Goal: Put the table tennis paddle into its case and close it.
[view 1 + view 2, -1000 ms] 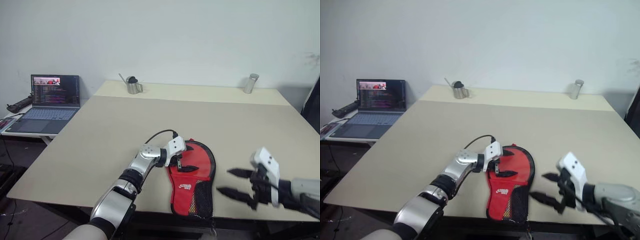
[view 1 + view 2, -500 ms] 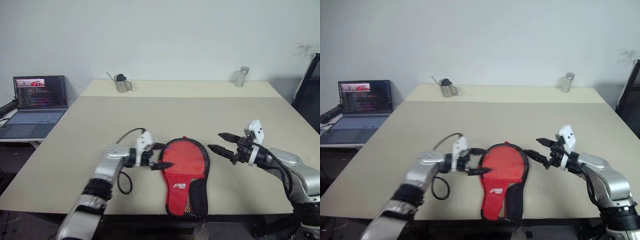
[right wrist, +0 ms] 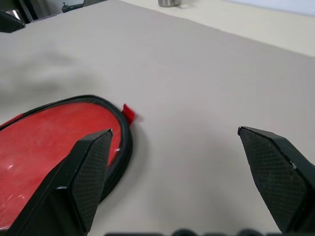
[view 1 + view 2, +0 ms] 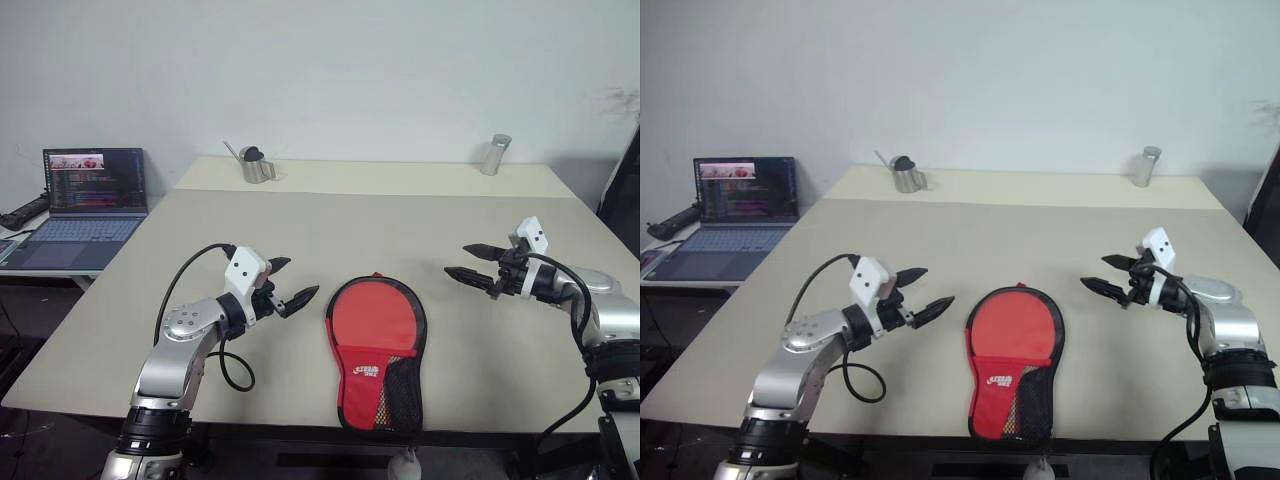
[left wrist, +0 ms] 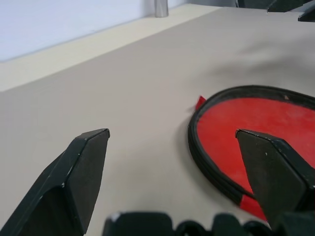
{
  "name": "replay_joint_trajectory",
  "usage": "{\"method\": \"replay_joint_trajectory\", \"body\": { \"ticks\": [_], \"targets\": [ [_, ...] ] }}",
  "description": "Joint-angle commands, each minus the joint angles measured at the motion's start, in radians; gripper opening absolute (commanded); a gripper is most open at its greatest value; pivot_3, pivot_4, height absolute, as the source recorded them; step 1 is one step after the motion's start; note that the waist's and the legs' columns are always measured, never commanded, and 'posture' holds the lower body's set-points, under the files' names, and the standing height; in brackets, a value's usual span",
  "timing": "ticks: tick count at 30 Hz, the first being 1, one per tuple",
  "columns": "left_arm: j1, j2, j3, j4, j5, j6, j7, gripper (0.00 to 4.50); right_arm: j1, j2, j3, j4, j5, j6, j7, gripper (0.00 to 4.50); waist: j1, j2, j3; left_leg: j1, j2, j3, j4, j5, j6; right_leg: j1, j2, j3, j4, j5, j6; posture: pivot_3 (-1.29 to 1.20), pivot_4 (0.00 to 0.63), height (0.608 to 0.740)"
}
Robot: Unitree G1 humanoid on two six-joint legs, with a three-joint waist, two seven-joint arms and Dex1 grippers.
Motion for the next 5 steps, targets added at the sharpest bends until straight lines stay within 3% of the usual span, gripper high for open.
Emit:
{"method": "replay_joint_trajectory", "body": {
  "ticks": [1,5],
  "targets": [
    [0.0,-0.006,-0.029,-0.012,0.022,-0.037,0.029,4.5,0.0,-0.007,-0.004,-0.055,-0.003,0.003,0.033,4.48,0.0,0.0,0.0,0.0,0.0,0.0,0.0,0.0,0.0,0.0,0.0,0.0,0.0,0.0,0.0,0.0,0.15,0.74],
    [0.0,-0.031,-0.052,0.027,0.04,-0.075,0.059,4.5,0.0,-0.013,0.007,-0.043,-0.028,0.0,0.045,4.48,0.0,0.0,0.0,0.0,0.0,0.001,0.0,0.0,0.0,0.0,0.0,0.001,-0.001,0.0,0.0,0.0,0.15,0.74]
  ]
}}
